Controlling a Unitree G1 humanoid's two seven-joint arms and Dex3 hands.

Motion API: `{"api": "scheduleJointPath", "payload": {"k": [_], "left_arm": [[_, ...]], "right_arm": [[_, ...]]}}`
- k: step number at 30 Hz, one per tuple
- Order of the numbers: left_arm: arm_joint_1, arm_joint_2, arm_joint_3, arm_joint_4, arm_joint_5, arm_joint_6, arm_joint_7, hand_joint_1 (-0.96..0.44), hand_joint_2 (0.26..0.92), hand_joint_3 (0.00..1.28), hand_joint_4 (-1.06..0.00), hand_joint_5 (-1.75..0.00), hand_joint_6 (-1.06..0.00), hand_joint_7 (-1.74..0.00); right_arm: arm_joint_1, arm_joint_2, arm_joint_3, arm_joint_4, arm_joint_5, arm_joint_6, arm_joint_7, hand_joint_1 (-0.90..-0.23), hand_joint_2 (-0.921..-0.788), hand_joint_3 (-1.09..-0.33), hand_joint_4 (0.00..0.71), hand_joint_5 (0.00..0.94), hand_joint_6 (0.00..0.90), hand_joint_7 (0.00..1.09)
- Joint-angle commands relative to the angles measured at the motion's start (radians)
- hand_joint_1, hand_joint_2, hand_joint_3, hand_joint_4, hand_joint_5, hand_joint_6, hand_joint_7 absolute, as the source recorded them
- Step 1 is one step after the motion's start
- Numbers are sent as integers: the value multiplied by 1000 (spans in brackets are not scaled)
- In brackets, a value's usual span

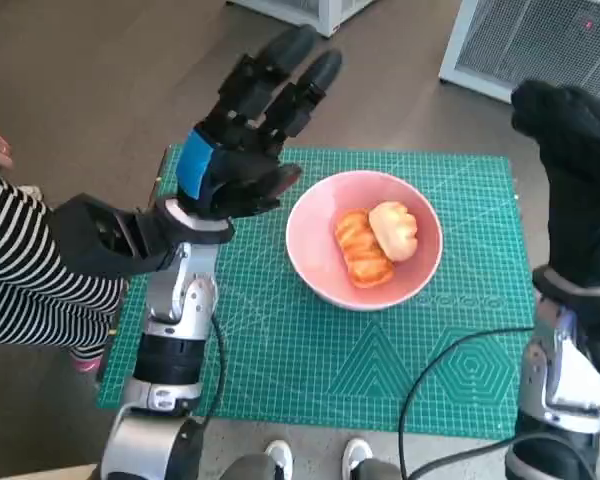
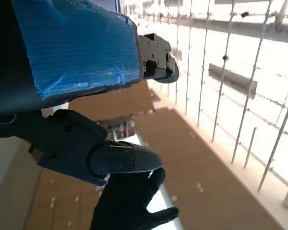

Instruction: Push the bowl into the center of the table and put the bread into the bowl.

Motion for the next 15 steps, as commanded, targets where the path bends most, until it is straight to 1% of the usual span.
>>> {"api": "scheduleJointPath", "payload": {"k": [1, 7, 15], "left_arm": [[33, 5, 9, -33, 25, -17, 17, -696, 921, 421, -131, -5, 1, -551], [41, 0, 16, -12, 54, -73, 23, -710, 921, 427, -140, -11, 1, -510], [40, -1, 23, 18, 58, -111, 19, -709, 921, 427, -147, -14, 1, -497]], "right_arm": [[-14, 6, 14, 18, -18, 30, -19, -694, -921, -725, 151, 2, 42, 519], [-44, 11, 24, 37, -10, 44, -22, -686, -921, -723, 153, 3, 67, 531], [-79, 16, 30, 74, -1, 51, -12, -682, -921, -705, 155, 3, 85, 538]]}}
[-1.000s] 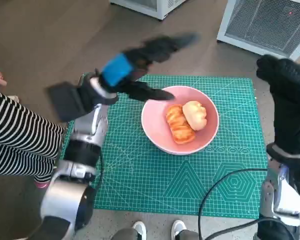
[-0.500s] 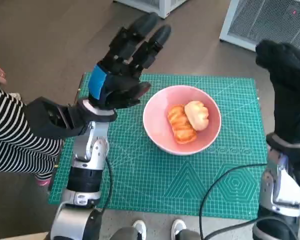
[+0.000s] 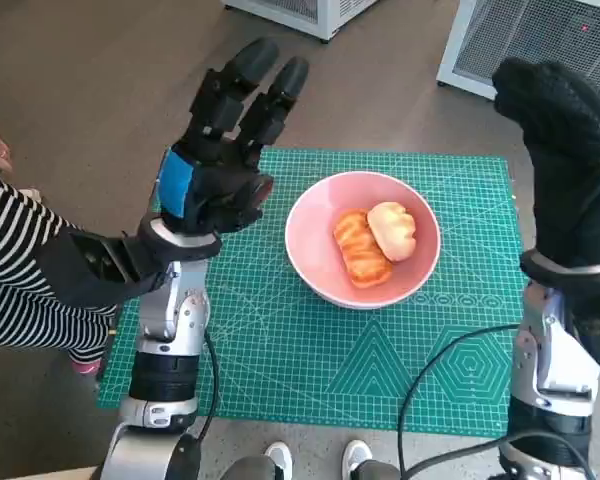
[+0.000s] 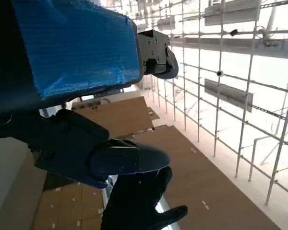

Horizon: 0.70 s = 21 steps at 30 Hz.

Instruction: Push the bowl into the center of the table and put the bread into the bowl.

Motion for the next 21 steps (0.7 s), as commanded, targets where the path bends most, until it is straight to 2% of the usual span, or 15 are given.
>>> {"api": "scheduleJointPath", "payload": {"k": [1, 8, 21], "left_arm": [[2, -2, 5, 25, 14, -27, 1, -708, 921, 427, -147, -15, 1, -496], [-3, -1, 9, 39, 21, -42, 8, -696, 921, 424, -144, -12, 1, -495], [-14, 6, 14, 54, 29, -48, 17, -700, 921, 423, -136, -8, 1, -494]], "right_arm": [[-9, 5, 9, 31, -1, 21, 1, -682, -921, -703, 154, 2, 86, 538], [-21, 8, 13, 49, 8, 19, 11, -682, -921, -699, 148, 0, 75, 531], [-38, 15, 28, 85, -12, 13, -2, -682, -921, -700, 146, 0, 61, 516]]}}
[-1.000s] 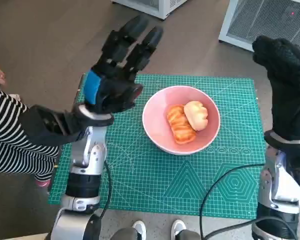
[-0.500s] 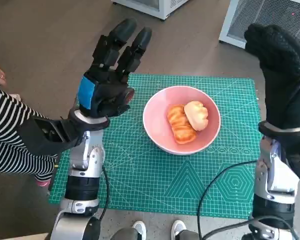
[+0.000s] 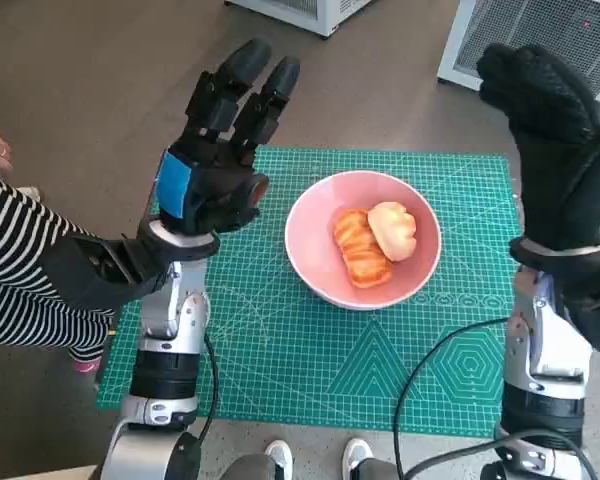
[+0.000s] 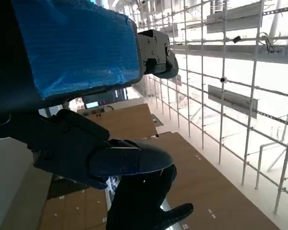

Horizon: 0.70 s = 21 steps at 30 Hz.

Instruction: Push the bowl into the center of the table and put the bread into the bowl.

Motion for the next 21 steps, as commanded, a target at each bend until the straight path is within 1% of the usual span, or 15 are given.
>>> {"api": "scheduleJointPath", "payload": {"k": [1, 12, 21], "left_arm": [[-15, 5, 7, 7, 9, -19, 3, -700, 921, 424, -136, -8, 1, -494], [-18, 14, 7, 16, 8, -30, -10, -701, 921, 424, -131, -4, 1, -489], [-20, 15, 9, 30, 8, -48, -20, -705, 921, 431, -128, -2, 1, -475]], "right_arm": [[-2, 9, 6, 33, -13, 4, -5, -682, -921, -701, 146, 0, 62, 517], [-7, 11, 12, 68, -11, -16, 3, -684, -921, -703, 144, 0, 65, 517], [0, 13, 15, 79, -13, -22, 1, -682, -921, -703, 145, 1, 59, 515]]}}
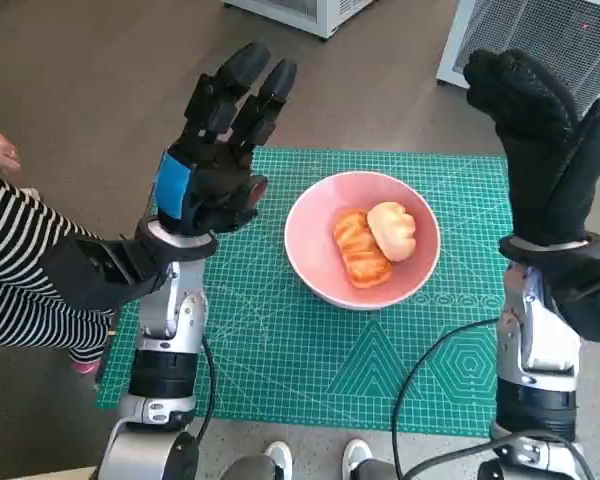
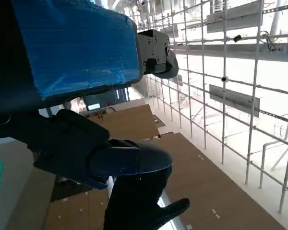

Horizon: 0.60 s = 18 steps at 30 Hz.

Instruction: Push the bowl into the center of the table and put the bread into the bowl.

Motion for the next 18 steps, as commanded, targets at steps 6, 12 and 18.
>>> {"api": "scheduleJointPath", "payload": {"k": [6, 12, 18], "left_arm": [[-15, 3, 4, 7, -1, -18, -10, -705, 921, 434, -128, -2, 1, -472], [-13, 2, 1, 3, 1, -17, -9, -708, 921, 436, -128, -2, 1, -465], [-11, 0, -1, 5, 4, -22, -9, -711, 921, 437, -127, -1, 1, -462]], "right_arm": [[10, 10, 6, 18, -11, 1, 0, -683, -921, -704, 145, 1, 50, 511], [17, 13, 6, 16, -15, -2, -5, -683, -921, -705, 145, 1, 47, 512], [19, 15, 4, 21, -6, -3, 0, -683, -921, -705, 145, 0, 46, 513]]}}
